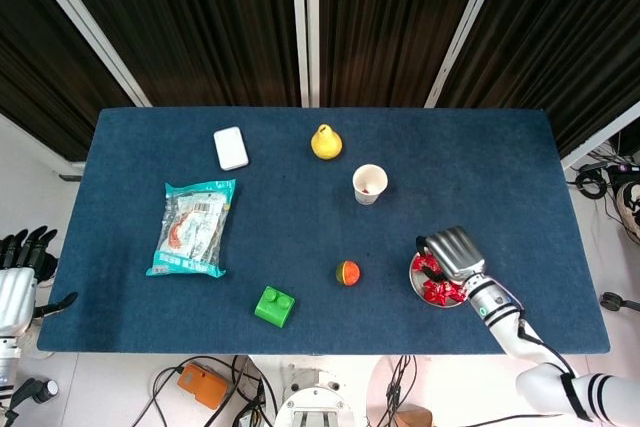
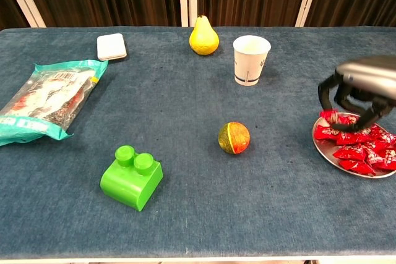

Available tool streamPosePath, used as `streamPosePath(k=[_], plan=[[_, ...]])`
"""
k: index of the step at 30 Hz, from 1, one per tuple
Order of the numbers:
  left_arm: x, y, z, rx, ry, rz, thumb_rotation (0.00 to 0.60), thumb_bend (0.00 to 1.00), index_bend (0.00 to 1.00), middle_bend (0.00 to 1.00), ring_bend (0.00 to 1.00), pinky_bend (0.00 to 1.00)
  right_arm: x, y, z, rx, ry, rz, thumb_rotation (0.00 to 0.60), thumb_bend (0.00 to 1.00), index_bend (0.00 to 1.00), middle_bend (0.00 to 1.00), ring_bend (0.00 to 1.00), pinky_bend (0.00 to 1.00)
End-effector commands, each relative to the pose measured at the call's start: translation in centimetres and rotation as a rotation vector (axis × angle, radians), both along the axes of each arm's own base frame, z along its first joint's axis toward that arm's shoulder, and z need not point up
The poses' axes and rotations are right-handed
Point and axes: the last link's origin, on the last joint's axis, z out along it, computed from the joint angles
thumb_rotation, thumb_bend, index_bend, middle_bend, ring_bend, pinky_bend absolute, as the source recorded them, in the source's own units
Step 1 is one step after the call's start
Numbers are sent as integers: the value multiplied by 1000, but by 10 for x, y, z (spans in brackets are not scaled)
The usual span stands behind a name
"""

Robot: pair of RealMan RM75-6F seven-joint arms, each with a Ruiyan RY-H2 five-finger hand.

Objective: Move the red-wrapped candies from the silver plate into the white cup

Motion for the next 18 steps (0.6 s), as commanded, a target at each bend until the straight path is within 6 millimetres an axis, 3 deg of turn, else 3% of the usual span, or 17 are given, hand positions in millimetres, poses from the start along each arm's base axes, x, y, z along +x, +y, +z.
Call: streamPosePath(k=[1,5,8,12,18], plan=[[2,2,0,-1,2,-6,600,0,97,64,0,0,24,-25,21,-80,-80,34,600,572,691,897,1000,1000],[5,3,-1,-6,4,-12,600,0,97,64,0,0,52,-71,28,-140,-139,32,600,572,683,897,1000,1000],[5,3,-1,-9,6,-6,600,0,97,64,0,0,68,-100,20,-160,-149,13,600,571,654,897,1000,1000],[4,1,-1,-11,8,8,600,0,97,64,0,0,84,-124,1,-156,-152,-11,600,569,637,897,1000,1000],[3,-2,2,-6,16,21,600,0,97,64,0,0,98,-143,-20,-147,-162,-35,600,567,603,897,1000,1000]])
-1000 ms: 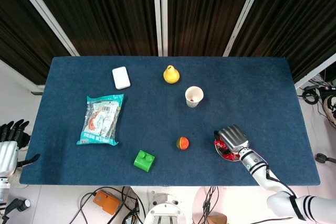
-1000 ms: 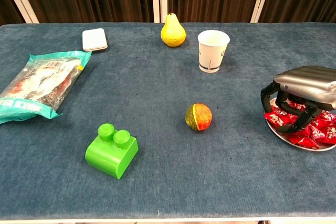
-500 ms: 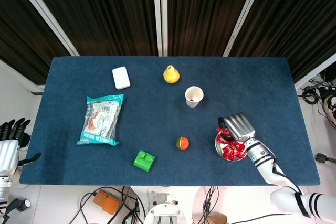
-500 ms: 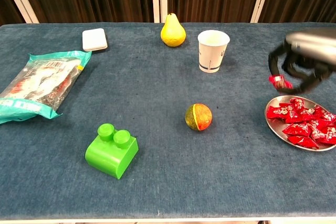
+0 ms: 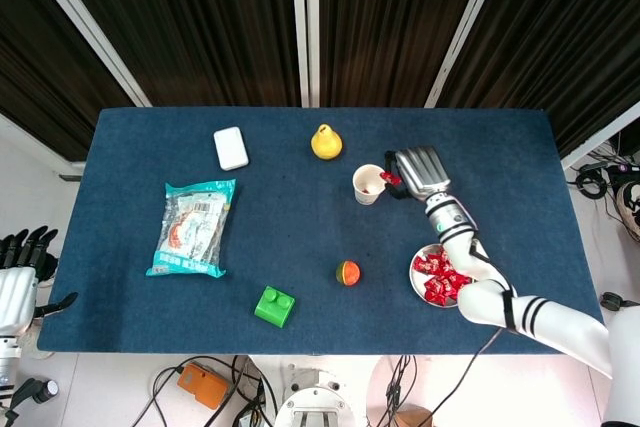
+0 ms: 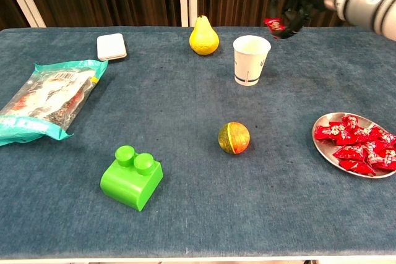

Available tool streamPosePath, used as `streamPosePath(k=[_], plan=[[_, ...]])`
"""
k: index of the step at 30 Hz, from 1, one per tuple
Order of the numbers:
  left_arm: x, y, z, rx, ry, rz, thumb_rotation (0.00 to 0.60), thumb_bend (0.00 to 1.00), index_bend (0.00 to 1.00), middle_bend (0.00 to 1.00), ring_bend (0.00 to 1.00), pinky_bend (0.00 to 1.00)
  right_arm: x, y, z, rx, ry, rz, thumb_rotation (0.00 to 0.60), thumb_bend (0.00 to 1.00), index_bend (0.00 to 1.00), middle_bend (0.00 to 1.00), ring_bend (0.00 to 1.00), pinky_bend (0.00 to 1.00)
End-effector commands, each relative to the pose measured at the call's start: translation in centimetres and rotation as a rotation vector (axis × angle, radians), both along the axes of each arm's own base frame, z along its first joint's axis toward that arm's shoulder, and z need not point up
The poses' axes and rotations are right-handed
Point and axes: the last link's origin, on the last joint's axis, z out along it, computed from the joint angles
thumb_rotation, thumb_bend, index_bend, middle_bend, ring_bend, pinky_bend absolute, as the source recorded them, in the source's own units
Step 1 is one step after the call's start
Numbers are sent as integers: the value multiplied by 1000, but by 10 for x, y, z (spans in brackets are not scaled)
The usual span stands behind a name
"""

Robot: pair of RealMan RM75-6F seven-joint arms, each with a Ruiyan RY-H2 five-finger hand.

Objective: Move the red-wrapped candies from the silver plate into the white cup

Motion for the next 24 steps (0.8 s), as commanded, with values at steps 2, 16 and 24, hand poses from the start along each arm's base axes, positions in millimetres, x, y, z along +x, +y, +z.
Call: streamPosePath(k=[2,16,24], plan=[[-1,-1,1,4,2,5,600,0,97,64,0,0,15,-13,-17,18,-9,-9,600,567,587,897,1000,1000],[-3,-1,0,1,-1,8,600,0,82,64,0,0,1,1,0,-12,-11,24,600,567,406,897,1000,1000],[-2,2,-3,-2,-7,-4,600,0,82,64,0,0,-68,85,43,31,94,50,600,227,472,897,1000,1000]])
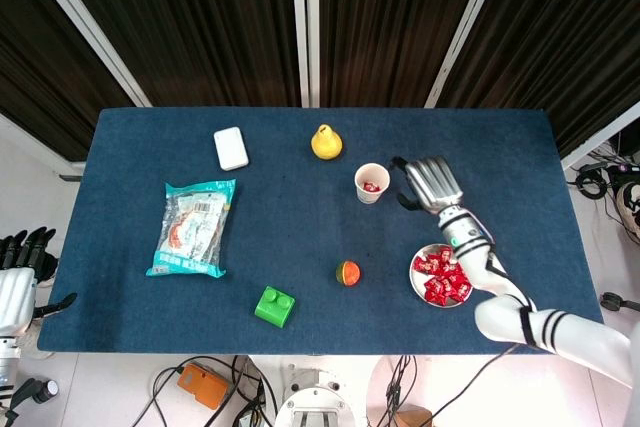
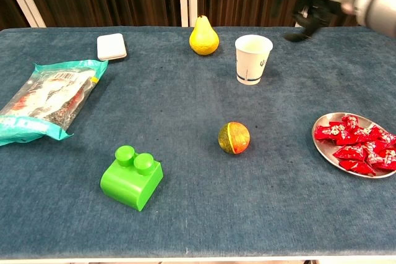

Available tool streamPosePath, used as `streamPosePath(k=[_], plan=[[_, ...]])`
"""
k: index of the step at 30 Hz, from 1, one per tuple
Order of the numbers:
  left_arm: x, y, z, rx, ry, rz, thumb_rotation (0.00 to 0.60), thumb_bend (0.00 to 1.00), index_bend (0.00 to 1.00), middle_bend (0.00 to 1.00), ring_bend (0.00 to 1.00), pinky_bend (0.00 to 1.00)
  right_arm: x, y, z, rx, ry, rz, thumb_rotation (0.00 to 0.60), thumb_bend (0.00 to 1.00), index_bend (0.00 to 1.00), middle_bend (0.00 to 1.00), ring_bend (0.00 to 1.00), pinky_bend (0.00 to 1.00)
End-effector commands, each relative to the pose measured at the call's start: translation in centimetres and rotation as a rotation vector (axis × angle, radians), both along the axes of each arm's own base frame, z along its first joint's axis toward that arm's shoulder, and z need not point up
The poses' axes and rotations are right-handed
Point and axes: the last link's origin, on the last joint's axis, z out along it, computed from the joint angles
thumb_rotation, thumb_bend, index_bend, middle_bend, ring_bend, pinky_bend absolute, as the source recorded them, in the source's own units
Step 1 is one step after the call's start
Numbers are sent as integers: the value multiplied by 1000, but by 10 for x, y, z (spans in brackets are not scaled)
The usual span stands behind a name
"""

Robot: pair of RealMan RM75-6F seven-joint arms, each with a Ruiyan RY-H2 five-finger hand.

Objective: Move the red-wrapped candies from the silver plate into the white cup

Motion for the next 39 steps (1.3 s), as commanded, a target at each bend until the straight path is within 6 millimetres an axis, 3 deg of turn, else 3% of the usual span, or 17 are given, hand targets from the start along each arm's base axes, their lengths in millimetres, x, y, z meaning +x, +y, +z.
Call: streamPosePath(k=[1,5,9,28,39], plan=[[1,2,-1,-2,-2,-8,600,0,82,64,0,0,-45,53,20,44,78,-11,600,209,481,897,1000,1000],[5,4,-4,-6,-7,-23,600,0,82,64,0,0,-70,80,11,117,163,-16,600,193,513,897,1000,1000],[7,4,-4,-6,-7,-28,600,0,82,64,0,0,-80,91,-9,183,223,-8,600,194,520,897,1000,1000],[3,-2,-1,7,-5,-9,600,0,82,64,0,0,-79,87,-36,231,237,25,600,297,528,897,1000,1000],[-1,-5,-1,10,-9,4,600,0,82,55,0,0,-81,86,-39,226,248,21,600,526,669,897,1000,1000]])
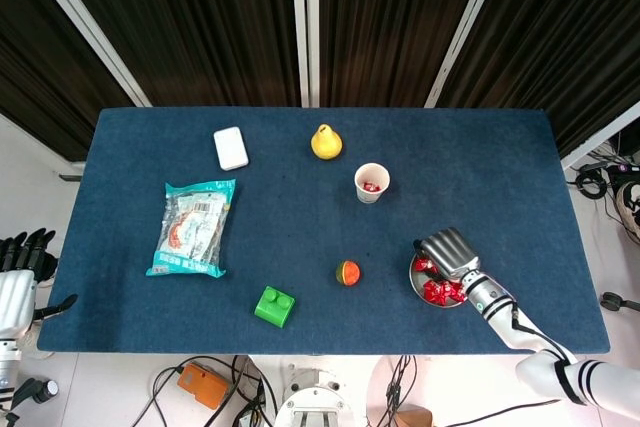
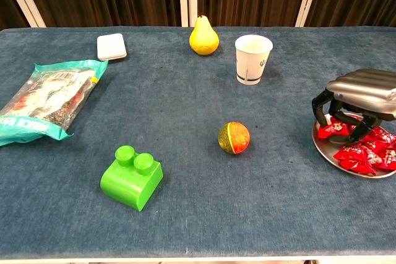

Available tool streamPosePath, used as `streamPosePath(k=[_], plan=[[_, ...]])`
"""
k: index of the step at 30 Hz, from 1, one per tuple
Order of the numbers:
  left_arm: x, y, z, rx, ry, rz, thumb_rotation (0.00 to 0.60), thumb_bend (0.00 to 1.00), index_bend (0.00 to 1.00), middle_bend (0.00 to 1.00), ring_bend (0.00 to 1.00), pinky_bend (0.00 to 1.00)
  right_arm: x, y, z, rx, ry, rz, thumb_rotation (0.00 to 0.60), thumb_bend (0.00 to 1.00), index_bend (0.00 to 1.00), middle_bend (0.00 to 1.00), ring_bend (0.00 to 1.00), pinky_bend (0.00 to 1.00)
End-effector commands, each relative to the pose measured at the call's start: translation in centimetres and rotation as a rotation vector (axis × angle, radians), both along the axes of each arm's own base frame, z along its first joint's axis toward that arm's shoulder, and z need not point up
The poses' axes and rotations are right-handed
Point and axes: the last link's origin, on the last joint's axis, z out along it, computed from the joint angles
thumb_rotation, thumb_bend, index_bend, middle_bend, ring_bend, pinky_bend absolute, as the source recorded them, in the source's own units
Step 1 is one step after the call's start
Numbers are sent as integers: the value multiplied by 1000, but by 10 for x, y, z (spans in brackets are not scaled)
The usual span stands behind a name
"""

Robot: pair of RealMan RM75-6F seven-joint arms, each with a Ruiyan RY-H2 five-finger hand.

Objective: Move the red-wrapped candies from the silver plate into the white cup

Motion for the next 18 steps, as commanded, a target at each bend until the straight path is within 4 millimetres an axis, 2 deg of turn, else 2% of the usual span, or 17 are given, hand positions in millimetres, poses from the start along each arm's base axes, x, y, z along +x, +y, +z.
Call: streamPosePath(k=[1,5,10,14,18], plan=[[0,0,0,2,0,1,600,0,82,55,0,0,0,0,2,-12,-7,1,600,542,684,897,1000,1000],[-1,0,0,0,0,-1,600,0,82,55,0,0,4,0,9,-36,-33,5,600,564,711,897,1000,1000],[0,2,0,1,2,-7,600,0,83,55,0,0,24,-16,27,-97,-110,23,600,565,714,898,1000,1000],[2,4,1,0,3,-14,600,0,83,55,0,0,52,-48,38,-162,-184,36,600,565,716,898,1000,1000],[3,5,1,-5,6,-15,600,0,82,55,0,0,85,-85,38,-196,-239,24,600,565,711,898,1000,1000]])
